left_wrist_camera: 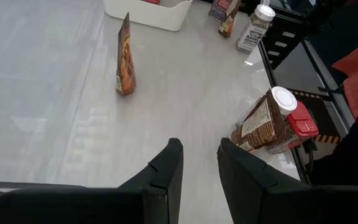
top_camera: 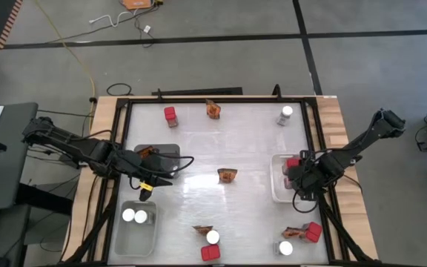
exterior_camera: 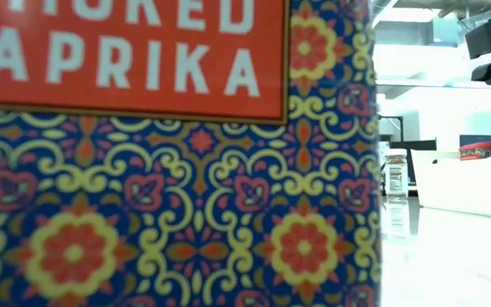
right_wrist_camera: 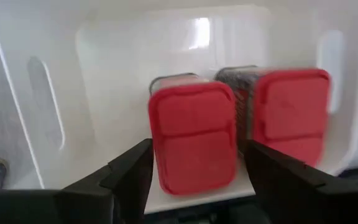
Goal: Sort spices by type
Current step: Put the orange spice pack into the black bin
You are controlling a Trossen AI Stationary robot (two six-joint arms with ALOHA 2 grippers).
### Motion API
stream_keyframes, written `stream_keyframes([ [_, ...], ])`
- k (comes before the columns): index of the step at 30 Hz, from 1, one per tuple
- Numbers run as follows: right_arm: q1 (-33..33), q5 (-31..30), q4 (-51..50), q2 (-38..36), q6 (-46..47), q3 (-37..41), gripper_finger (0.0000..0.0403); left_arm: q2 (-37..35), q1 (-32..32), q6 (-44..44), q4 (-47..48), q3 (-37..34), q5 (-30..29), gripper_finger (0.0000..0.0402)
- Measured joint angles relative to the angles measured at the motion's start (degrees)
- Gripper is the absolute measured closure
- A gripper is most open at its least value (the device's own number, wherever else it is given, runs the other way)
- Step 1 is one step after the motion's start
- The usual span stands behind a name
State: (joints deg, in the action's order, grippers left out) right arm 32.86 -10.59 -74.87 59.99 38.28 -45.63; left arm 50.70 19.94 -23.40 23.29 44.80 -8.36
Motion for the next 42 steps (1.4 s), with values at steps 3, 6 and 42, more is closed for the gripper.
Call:
stream_keyframes([
  [3, 0.00, 0.02, -3.28, 0.00, 2.97, -2.33, 0.0125, 0.00, 0.00, 0.02, 0.00, 0.00, -0.02, 0.0307],
  [6, 0.12, 0.02, -5.11, 0.00, 6.53, -5.81, 0.0125, 0.00, 0.00, 0.68, 0.02, 0.00, -0.02, 0.0307],
  [42, 11.67, 13.77, -0.98, 17.45, 31.06, -24.93, 0.0138, 0.02, 0.02, 2.60, 0.83, 0.00, 3.24, 0.0307],
])
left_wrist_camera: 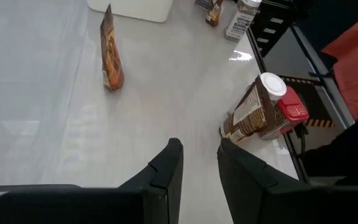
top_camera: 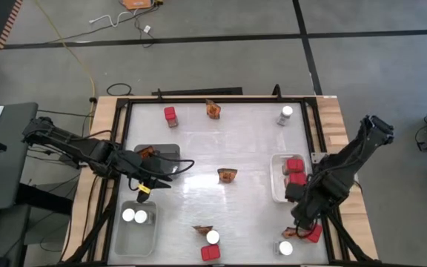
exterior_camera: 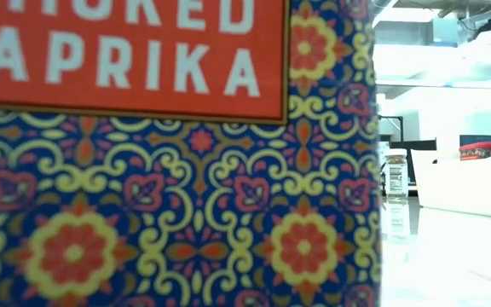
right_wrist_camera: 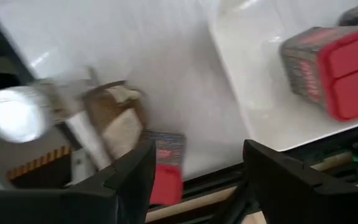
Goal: Sort spices by type
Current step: Put the orange spice pack into the black bin
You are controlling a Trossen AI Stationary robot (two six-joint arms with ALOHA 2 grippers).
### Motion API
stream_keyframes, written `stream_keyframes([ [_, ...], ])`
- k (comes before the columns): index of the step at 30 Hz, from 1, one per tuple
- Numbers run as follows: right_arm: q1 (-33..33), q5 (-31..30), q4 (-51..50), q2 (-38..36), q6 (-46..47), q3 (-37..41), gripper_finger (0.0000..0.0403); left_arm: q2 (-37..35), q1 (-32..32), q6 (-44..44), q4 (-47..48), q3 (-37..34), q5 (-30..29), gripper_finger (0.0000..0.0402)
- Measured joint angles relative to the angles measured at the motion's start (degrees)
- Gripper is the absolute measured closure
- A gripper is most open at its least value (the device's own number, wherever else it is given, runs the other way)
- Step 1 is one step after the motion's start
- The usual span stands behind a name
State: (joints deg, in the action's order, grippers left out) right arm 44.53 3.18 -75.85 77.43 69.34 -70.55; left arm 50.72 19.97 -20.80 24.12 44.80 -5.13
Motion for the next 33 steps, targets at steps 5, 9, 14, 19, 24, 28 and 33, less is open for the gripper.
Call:
stream_keyframes([
  [5, 2.22, -0.02, -1.35, 0.15, 2.68, -3.85, 0.0138, 0.00, 0.00, 0.18, 0.00, 0.00, -0.40, 0.0307],
  [9, 6.05, 0.15, -0.19, 0.49, 2.66, -3.97, 0.0138, 0.00, 0.00, 0.13, 0.00, 0.00, -2.34, 0.0307],
  [14, 9.25, 0.08, 1.03, 3.42, 2.24, -3.83, 0.0138, 0.00, -0.02, 0.19, -0.02, 0.00, -3.52, 0.0307],
  [19, 9.49, -0.04, 5.46, 8.03, -2.57, -3.81, 0.0138, 0.00, -0.02, 0.17, -0.68, 0.00, -3.60, 0.0307],
  [24, 9.38, -0.22, 5.61, 12.16, -6.70, -3.79, 0.0147, 0.00, -0.02, 0.13, -1.36, 0.00, -4.35, 0.0307],
  [28, 9.32, -0.24, 7.37, 13.82, -9.08, -3.79, 0.0185, 0.00, -0.02, 0.09, -1.40, 0.00, -4.46, 0.0307],
  [33, 8.99, -0.31, 11.34, 13.66, -9.90, -3.15, 0.0304, 0.00, -0.02, 0.00, -2.11, 0.00, -4.58, 0.0307],
])
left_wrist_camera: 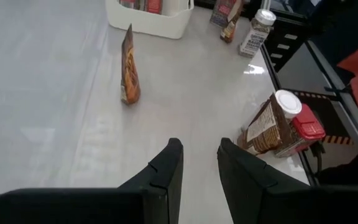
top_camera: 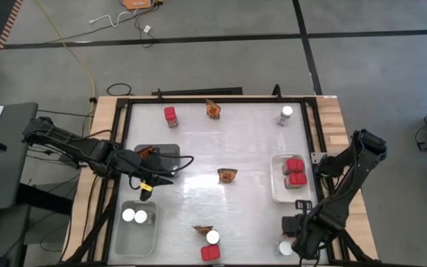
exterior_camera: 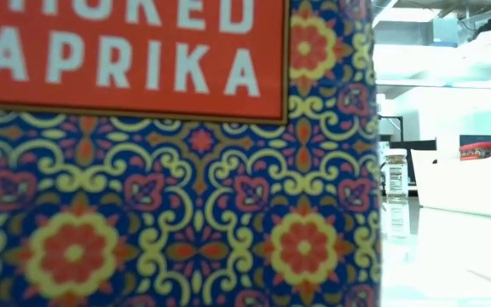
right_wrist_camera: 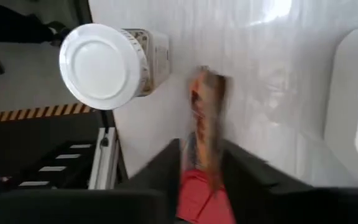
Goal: Sort spices by type
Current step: Put the orange spice pack into the black bin
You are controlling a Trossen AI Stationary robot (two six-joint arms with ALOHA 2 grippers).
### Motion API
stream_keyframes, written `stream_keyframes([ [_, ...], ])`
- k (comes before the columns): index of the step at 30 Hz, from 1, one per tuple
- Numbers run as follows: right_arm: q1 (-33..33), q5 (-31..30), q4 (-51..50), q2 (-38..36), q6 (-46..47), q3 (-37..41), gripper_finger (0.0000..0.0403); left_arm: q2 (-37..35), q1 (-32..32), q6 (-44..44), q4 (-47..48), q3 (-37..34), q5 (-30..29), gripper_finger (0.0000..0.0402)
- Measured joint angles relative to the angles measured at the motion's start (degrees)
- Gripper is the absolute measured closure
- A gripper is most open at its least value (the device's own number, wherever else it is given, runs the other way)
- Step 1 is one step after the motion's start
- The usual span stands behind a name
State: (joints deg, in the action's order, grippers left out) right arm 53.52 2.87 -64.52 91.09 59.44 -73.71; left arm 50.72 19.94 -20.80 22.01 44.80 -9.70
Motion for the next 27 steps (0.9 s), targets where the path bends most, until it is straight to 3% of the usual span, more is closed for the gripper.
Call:
stream_keyframes([
  [2, 0.10, -0.07, -0.37, 0.00, 0.00, 0.02, 0.0366, 0.00, 0.00, 0.00, -0.72, 0.00, -0.01, 0.0307],
  [4, 0.00, -0.07, -0.83, -0.31, 0.32, 0.06, 0.0385, 0.00, 0.00, -0.02, -2.20, 0.00, -0.01, 0.0307],
  [8, -1.27, -1.94, -5.63, -2.81, 1.82, 0.02, 0.0381, 0.00, 0.00, 0.29, -6.49, 0.00, -0.01, 0.0307],
  [12, -3.37, -8.28, -8.55, -8.72, 1.86, 0.00, 0.0392, 0.00, 0.00, 2.34, -11.01, 0.00, -0.68, 0.0307],
  [19, -11.40, -18.27, -3.62, -19.09, -3.40, -0.07, 0.0392, 0.00, -0.13, 6.36, -16.16, 0.00, -2.66, 0.0307],
  [24, -20.69, -18.42, 3.03, -20.65, -16.04, -0.07, 0.0392, 0.00, -0.13, 11.44, -21.63, 0.00, -5.09, 0.0307],
  [27, -26.38, -15.39, 6.17, -20.45, -22.60, -0.49, 0.0392, 0.00, -0.13, 11.82, -25.68, 0.00, -9.03, 0.0307],
])
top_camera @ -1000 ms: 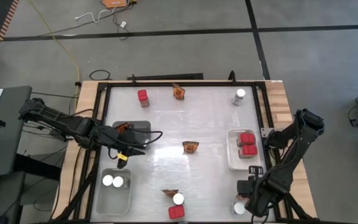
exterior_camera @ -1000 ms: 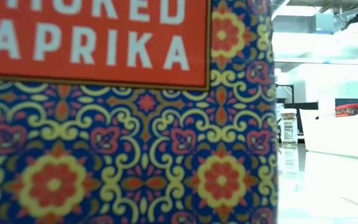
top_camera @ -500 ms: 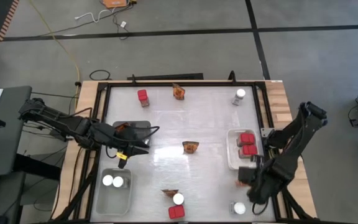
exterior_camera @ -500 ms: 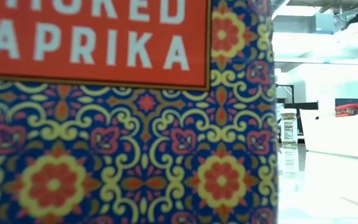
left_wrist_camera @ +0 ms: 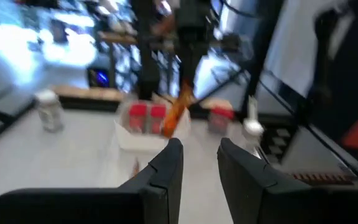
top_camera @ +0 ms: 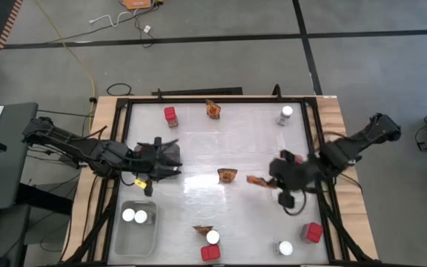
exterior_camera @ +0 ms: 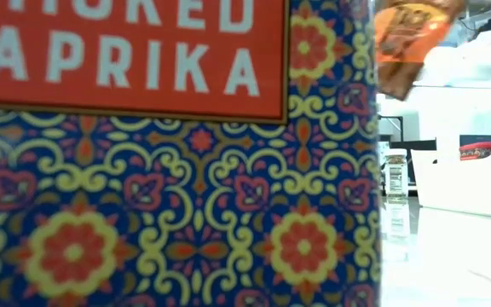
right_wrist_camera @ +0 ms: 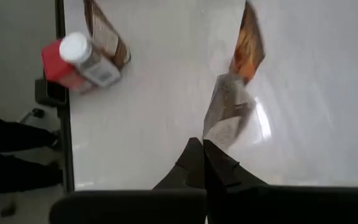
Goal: Sort spices by type
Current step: Put the orange spice pack into the black bin
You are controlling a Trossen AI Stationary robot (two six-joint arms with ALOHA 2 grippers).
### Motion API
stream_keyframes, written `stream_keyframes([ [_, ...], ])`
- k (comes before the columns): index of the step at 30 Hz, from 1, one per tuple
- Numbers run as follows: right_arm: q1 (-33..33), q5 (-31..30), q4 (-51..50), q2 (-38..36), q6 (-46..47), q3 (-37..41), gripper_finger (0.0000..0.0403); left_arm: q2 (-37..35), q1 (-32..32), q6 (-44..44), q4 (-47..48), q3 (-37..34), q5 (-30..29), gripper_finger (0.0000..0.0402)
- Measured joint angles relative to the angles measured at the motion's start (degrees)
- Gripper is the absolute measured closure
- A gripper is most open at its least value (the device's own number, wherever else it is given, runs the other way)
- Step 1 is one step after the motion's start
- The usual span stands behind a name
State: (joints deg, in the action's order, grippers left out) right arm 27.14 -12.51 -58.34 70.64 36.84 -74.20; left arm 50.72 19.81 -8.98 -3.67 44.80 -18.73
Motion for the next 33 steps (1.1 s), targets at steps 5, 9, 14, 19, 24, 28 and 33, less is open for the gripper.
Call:
stream_keyframes([
  [5, -8.11, 6.01, 0.32, 2.87, -8.08, -3.70, 0.0392, 0.37, -0.36, -3.53, -1.44, 0.00, -7.35, 0.0294],
  [9, -13.16, 11.58, -0.17, 6.16, -14.68, -7.35, 0.0392, 3.69, -1.58, -4.46, -3.59, 0.00, -7.70, 0.0255],
  [14, -17.79, 17.45, -3.04, 10.82, -18.93, -12.73, 0.0392, 10.36, -3.32, -2.81, -11.87, 0.02, -9.87, 0.0201],
  [19, -20.53, 18.56, -7.79, 15.64, -25.52, -18.78, 0.0393, 17.16, -3.85, -6.75, -24.27, 1.82, -9.40, 0.0192],
  [24, -22.49, 21.74, -10.64, 19.70, -32.15, -23.99, 0.0394, 24.52, -6.43, -8.16, -13.71, 11.24, -5.11, 0.0191],
  [28, -23.27, 23.16, -11.33, 21.50, -36.42, -27.14, 0.0394, 30.95, -8.57, -7.95, -3.75, 21.15, 0.53, 0.0191],
  [33, -23.91, 23.23, -13.42, 22.35, -38.89, -29.14, 0.0394, 37.14, -10.26, -5.95, 4.10, 30.10, 6.07, 0.0191],
])
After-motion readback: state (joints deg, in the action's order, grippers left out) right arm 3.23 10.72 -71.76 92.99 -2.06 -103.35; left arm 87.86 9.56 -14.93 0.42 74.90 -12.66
